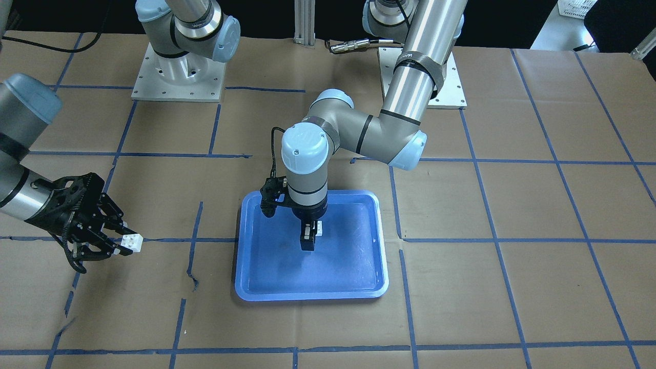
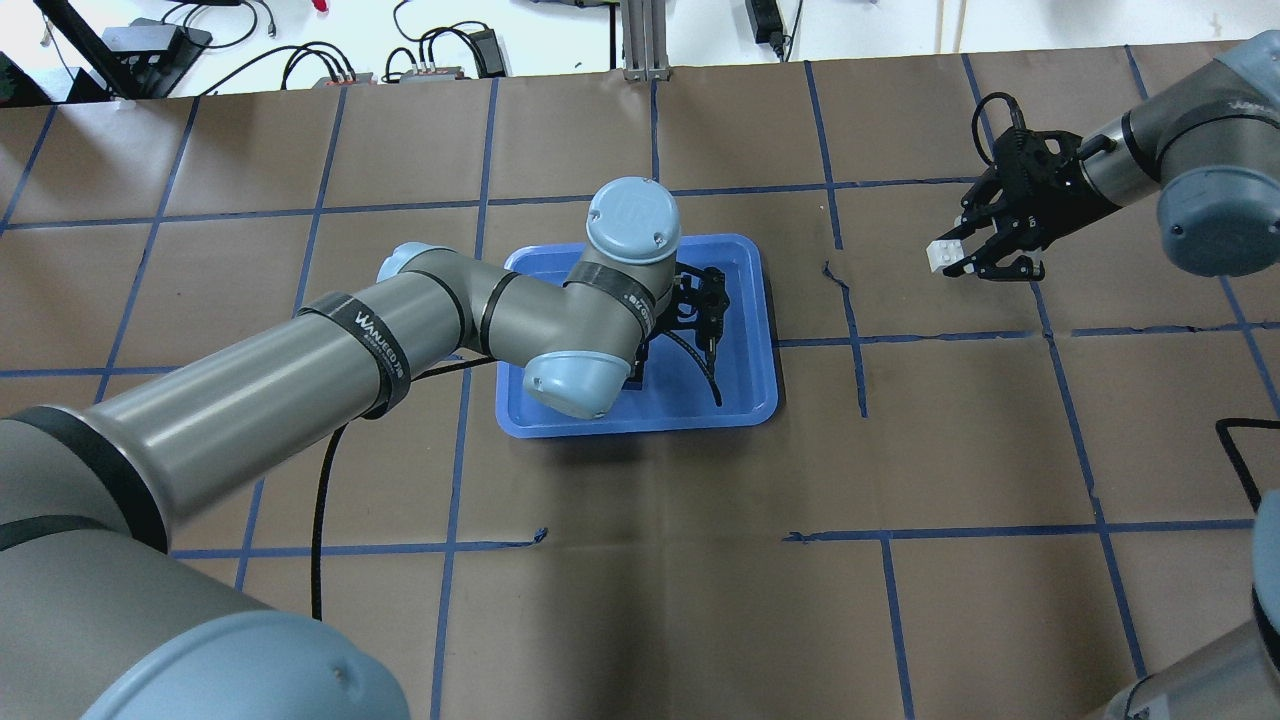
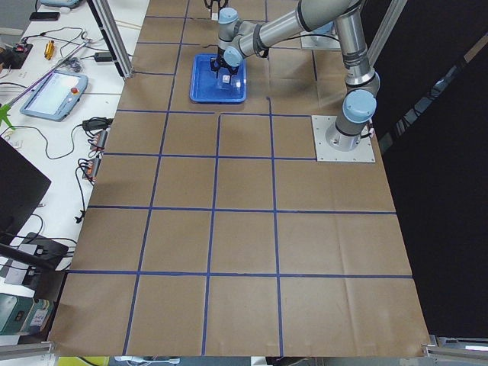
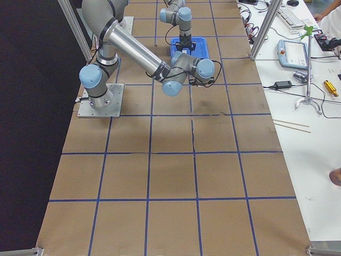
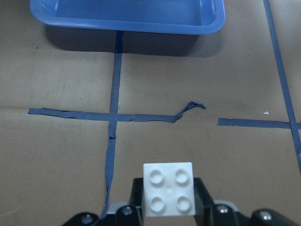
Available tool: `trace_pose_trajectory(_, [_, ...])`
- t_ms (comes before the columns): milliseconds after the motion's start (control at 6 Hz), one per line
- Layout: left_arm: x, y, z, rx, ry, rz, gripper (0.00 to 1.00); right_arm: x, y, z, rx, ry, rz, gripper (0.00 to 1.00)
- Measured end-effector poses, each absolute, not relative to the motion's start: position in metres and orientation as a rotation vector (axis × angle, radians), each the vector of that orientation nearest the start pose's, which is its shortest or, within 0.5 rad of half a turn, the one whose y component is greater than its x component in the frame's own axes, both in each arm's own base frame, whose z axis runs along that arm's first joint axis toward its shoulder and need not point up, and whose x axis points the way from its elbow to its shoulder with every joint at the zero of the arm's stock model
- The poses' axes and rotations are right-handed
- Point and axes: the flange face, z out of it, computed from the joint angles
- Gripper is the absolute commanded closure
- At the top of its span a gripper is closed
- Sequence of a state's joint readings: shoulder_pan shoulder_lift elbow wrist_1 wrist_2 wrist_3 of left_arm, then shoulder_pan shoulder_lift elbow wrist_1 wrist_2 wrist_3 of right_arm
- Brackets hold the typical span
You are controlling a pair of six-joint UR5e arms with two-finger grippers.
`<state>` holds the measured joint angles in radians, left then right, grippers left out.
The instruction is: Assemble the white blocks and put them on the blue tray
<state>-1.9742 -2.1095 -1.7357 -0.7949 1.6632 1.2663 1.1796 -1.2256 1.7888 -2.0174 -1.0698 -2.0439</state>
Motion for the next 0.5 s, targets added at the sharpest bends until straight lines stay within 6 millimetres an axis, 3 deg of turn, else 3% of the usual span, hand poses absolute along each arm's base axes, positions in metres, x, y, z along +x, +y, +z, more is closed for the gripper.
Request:
trace_pose_trajectory(333, [-0.361,-0.529,0.201,-2.415,-2.204,0.102,0.01,-0.039,-0.584,0.246,-1.968,1.941,-0.602,0.74])
trace_pose_trajectory(500, [-0.360,-0.530,0.220,-2.415,-2.224,0.148,0.01,-0.025,-0.577,0.240,-1.962,1.926,-0.590,0.74])
